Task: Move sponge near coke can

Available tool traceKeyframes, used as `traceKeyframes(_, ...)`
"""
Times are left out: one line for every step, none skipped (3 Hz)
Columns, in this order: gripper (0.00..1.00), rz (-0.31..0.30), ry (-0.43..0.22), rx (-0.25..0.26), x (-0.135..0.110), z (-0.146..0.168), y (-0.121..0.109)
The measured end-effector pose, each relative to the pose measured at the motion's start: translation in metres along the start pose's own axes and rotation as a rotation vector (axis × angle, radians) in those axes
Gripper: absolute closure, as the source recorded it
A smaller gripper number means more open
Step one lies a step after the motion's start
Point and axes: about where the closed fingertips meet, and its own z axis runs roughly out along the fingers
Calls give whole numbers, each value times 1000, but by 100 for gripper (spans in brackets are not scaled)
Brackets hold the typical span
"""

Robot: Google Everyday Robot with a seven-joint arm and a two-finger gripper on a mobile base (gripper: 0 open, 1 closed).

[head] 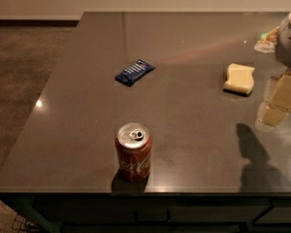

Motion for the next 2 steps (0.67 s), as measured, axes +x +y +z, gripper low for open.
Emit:
traceKeyframes(0, 0, 0, 0, 0, 0, 0)
traceKeyframes(0, 10, 12, 22, 0, 1, -3)
